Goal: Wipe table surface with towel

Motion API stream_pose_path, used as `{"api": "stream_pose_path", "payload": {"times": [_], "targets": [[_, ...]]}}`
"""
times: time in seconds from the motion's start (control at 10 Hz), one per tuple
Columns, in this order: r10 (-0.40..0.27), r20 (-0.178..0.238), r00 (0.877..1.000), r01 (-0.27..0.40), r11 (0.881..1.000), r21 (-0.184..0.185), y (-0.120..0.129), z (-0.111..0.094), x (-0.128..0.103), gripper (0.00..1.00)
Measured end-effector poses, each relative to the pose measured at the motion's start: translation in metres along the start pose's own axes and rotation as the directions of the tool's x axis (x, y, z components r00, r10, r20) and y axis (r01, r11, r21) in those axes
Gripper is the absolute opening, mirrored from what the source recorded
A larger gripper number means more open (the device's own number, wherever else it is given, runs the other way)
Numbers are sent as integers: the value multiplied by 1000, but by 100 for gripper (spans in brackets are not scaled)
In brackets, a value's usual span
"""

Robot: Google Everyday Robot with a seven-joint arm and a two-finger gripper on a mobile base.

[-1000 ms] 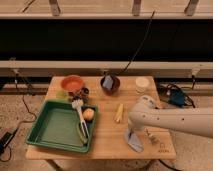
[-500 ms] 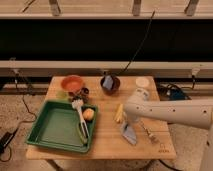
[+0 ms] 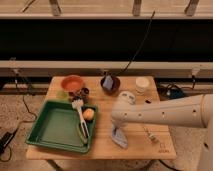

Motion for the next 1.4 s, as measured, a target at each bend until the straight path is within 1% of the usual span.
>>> {"api": "stream_pose_path", "payload": {"times": [0.2,0.3,0.4,0.5,0.7,0.9,1.0,1.1,1.2,1.4], "targets": [[-75,11,997,75,997,24,-2,-8,-30,0],[-91,12,996,90,995,32,2,-12,-38,0],[-85,15,996,85,996,35,10,-15,-39,0],[-77,16,997,76,997,33,20,-15,-34,0],[-46,19,999,46,999,12,44,-9,-23,0],[16,19,1000,-15,999,-37,76,7,0,0],[41,17,999,-40,998,-55,83,13,10,0],[66,14,998,-65,995,-69,88,19,22,0],[84,11,996,-83,994,-78,87,22,31,0],[98,4,995,-97,992,-77,70,22,43,0]]}}
